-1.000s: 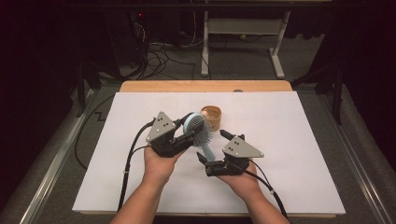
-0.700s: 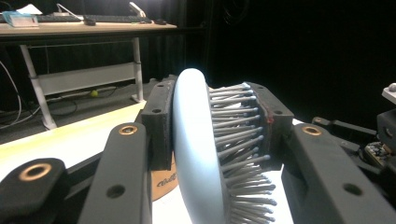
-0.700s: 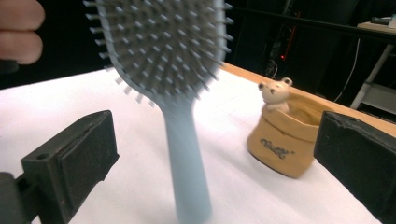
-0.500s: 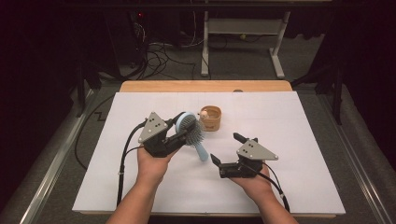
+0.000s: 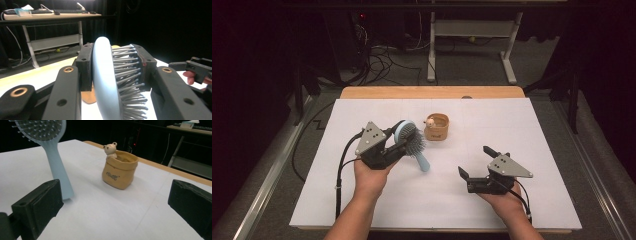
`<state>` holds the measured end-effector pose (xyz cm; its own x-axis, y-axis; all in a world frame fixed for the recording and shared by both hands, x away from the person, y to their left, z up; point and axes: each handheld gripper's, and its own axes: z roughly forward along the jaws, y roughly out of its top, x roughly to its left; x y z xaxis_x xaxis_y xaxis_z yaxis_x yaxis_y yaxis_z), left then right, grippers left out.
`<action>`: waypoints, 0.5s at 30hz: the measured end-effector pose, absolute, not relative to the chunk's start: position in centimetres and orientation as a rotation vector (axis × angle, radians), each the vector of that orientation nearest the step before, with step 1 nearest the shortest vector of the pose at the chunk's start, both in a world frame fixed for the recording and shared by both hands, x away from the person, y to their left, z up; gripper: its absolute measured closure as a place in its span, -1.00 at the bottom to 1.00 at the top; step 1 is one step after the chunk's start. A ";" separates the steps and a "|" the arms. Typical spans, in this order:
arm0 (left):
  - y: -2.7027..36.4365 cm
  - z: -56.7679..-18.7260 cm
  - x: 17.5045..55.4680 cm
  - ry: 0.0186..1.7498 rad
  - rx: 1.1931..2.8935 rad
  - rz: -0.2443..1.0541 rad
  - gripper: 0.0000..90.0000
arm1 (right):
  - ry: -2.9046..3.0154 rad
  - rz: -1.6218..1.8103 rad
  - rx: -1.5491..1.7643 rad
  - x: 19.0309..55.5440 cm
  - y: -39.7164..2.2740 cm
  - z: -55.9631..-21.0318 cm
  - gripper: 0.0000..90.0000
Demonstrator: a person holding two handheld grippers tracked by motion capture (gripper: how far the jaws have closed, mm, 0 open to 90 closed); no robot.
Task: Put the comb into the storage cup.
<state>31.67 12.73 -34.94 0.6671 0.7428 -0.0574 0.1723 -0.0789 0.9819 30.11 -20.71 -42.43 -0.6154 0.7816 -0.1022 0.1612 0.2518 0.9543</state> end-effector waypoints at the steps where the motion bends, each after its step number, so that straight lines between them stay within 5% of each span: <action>1: 12.9 -34.9 31.7 0.769 1.610 0.561 0.28 | 1.941 1.381 0.858 30.1 -21.0 -42.5 -1.00; 15: 15.0 -34.5 31.7 0.801 1.590 0.609 0.28 | 1.896 1.350 0.910 29.5 -23.8 -43.2 -1.00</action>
<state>31.74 15.00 -34.48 0.6269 0.7776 -0.0482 0.1619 -0.0695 0.9844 29.54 -23.78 -43.21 -0.5616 0.8212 -0.1006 0.1737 0.2360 0.9561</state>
